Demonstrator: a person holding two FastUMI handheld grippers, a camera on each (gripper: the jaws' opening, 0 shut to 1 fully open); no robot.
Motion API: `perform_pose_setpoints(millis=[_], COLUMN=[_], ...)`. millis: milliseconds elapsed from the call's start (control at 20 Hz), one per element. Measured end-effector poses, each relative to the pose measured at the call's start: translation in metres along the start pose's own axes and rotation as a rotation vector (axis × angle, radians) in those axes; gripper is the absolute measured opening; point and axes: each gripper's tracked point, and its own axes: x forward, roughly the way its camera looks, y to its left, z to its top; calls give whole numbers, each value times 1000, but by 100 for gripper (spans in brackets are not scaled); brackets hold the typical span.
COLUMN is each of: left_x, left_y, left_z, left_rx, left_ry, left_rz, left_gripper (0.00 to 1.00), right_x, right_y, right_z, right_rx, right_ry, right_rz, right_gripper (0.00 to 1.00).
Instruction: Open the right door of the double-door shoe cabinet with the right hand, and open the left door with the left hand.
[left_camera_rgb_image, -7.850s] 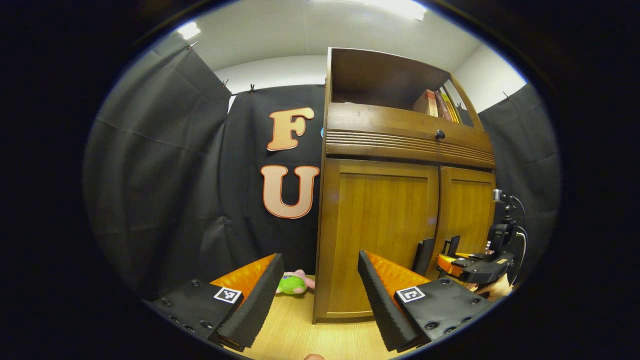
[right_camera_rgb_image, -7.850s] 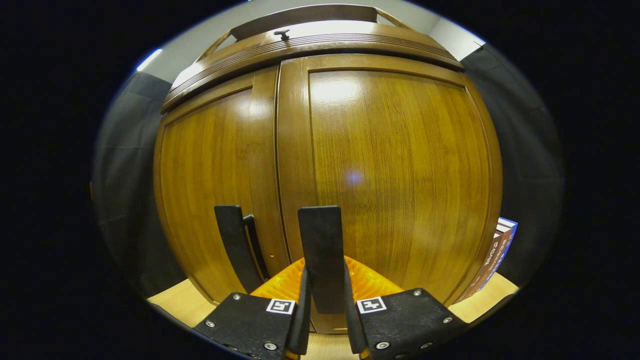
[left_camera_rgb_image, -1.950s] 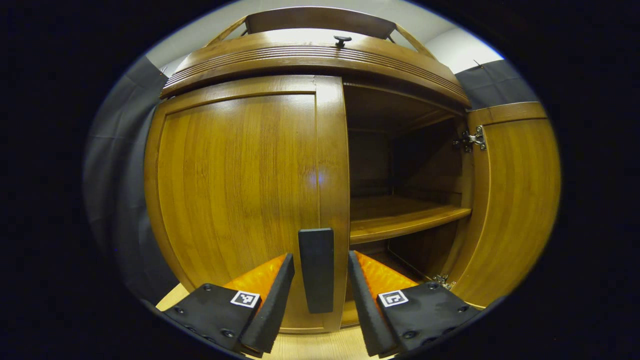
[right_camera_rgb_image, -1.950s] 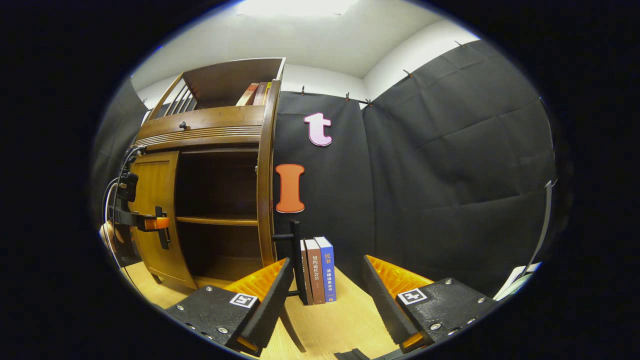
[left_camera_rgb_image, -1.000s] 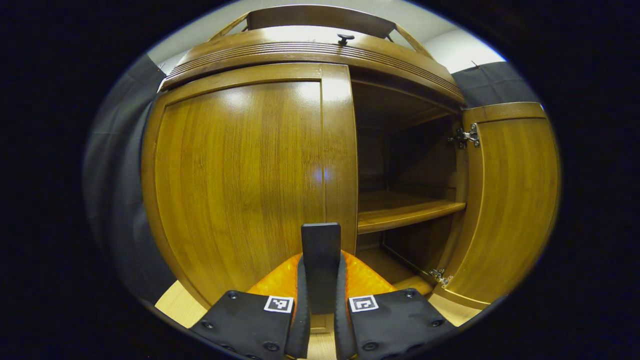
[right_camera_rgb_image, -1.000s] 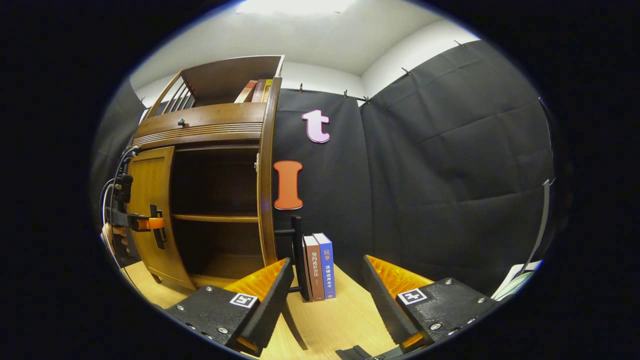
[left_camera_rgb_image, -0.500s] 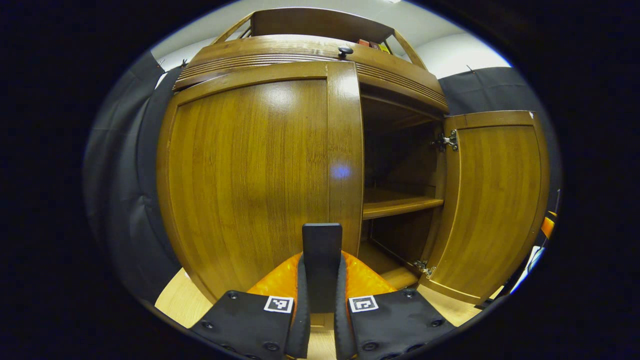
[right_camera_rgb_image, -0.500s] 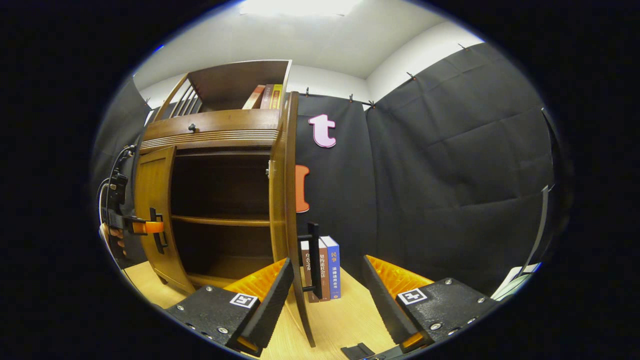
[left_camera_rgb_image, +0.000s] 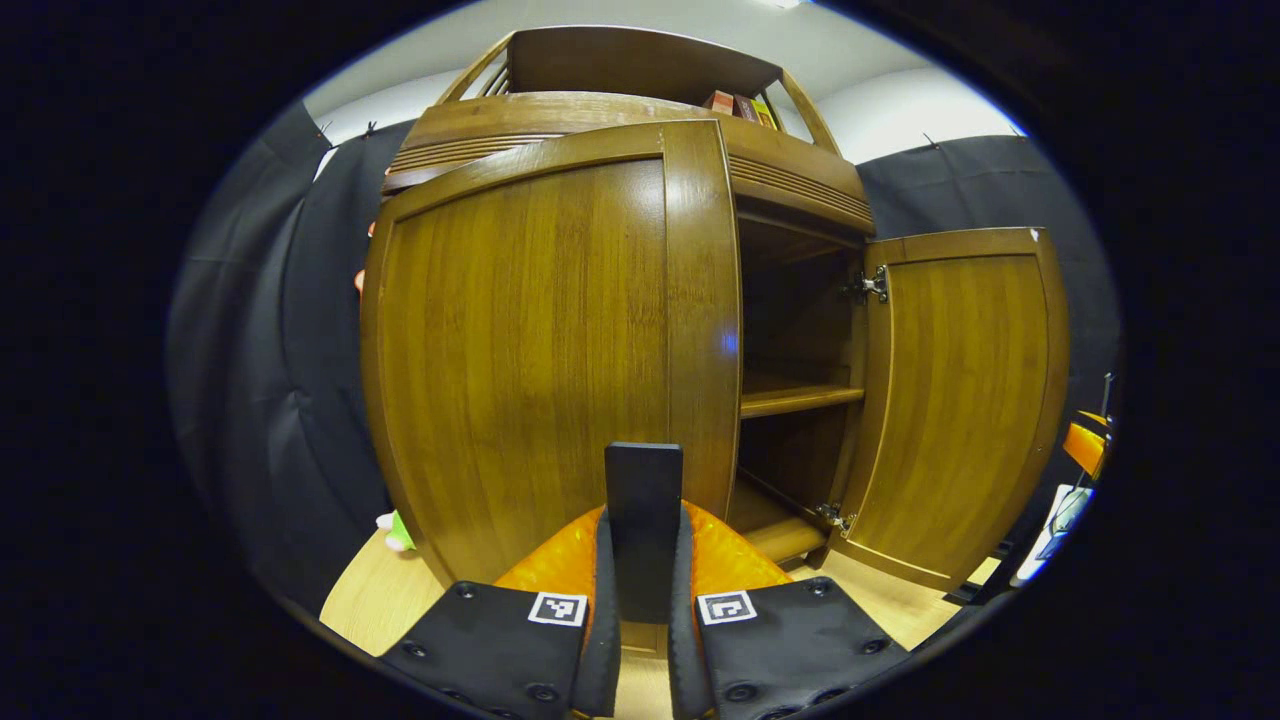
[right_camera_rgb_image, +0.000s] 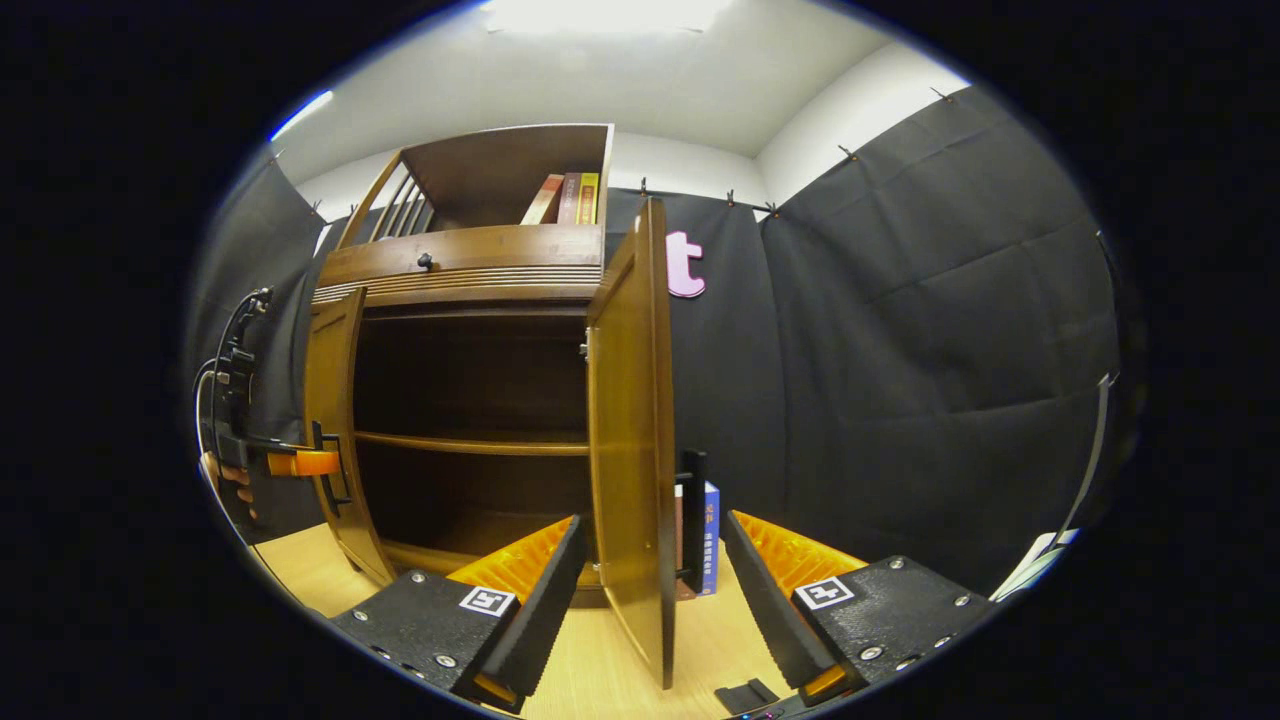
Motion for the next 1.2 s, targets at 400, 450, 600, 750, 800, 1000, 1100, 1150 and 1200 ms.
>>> perform_pose_setpoints(millis=[400,450,600,750,800,1000,1100,1150,1200], left_x=[-44,-50,-70,-83,-86,-99,-104,-105,-106], left_y=[20,24,36,47,51,63,69,71,73], left_z=[-3,-3,-4,-5,-4,-4,-3,-3,-4], left_rx=[-5,-5,-8,-8,-8,4,7,0,-6], left_ry=[-9,-12,-15,-15,-17,-22,-28,-29,-29], left_rz=[13,18,32,48,52,76,84,87,92], left_gripper=[26,27,28,27,27,27,25,24,24], right_x=[-3,-3,-1,-1,-1,2,1,1,2], right_y=[38,43,58,71,74,83,90,92,95], right_z=[1,0,2,1,-1,-1,0,0,0], right_rx=[2,4,5,11,14,17,17,16,15], right_ry=[9,11,13,15,17,20,19,19,19], right_rz=[74,83,112,136,142,160,172,178,182], right_gripper=[86,86,86,86,86,86,86,86,86])
